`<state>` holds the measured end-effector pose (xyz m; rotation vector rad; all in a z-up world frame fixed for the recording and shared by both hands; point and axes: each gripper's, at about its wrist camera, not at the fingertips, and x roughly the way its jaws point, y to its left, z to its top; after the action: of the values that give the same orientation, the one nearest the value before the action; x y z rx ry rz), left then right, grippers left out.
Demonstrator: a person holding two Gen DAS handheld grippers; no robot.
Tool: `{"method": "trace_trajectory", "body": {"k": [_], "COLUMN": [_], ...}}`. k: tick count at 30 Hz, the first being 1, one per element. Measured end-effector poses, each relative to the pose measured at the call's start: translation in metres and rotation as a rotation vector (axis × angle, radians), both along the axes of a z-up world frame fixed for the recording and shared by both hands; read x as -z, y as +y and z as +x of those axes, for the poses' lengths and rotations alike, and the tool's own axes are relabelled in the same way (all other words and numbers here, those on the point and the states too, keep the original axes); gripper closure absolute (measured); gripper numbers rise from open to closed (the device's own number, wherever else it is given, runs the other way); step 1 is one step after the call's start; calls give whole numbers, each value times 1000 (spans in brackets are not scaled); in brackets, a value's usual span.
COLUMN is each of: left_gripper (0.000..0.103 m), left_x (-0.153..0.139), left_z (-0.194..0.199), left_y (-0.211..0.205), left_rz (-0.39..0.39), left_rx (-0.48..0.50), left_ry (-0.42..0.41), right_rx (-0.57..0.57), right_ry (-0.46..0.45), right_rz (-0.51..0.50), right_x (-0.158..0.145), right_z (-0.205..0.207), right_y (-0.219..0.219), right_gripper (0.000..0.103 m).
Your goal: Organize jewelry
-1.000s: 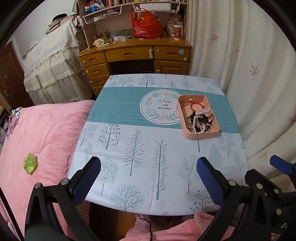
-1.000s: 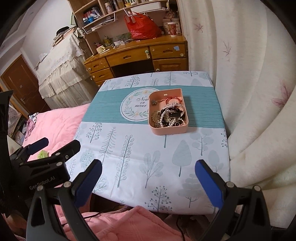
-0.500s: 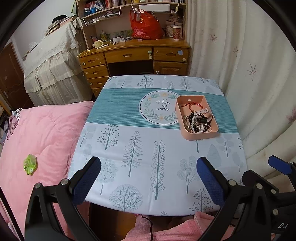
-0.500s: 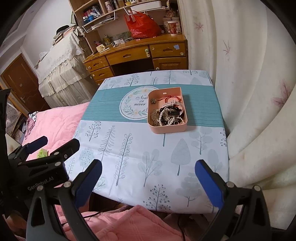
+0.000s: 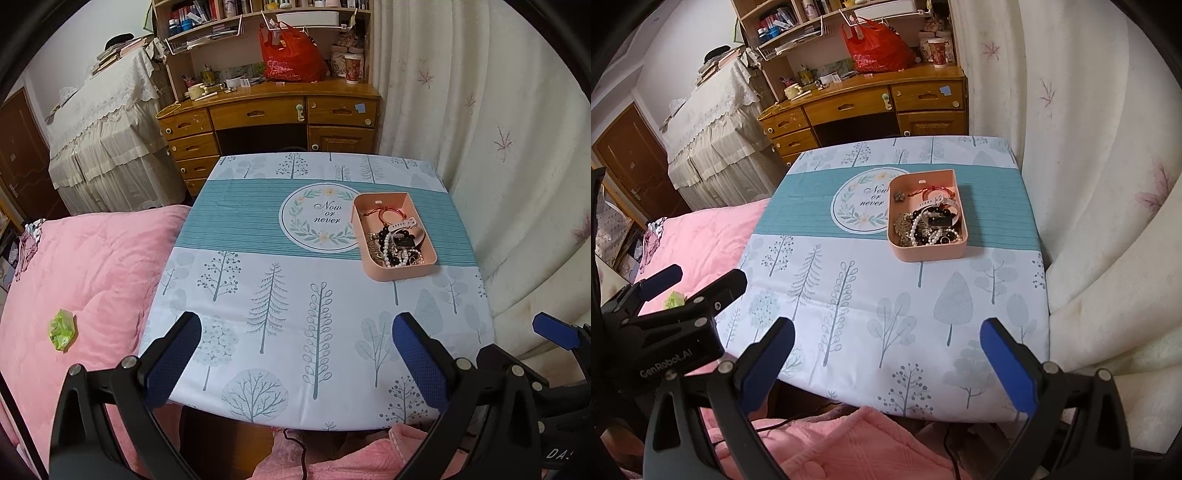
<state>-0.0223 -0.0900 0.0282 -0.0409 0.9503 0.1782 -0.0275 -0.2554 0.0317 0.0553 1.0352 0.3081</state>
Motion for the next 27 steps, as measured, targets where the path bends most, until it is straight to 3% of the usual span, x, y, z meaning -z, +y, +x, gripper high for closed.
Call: {"method": "trace_trajectory", "body": {"k": [27], "left_gripper": [1], "left_x": [2], "left_z": [-5], "left_y": [5], "left_rz": [-2], "left_rx": [-1], "left_ry": [9], "right_rx": [8], "right_ry": [37], "right_rz": [-6], "right_x": [4], "right_z": [2], "right_y": [-4], "right_gripper": [2]}}
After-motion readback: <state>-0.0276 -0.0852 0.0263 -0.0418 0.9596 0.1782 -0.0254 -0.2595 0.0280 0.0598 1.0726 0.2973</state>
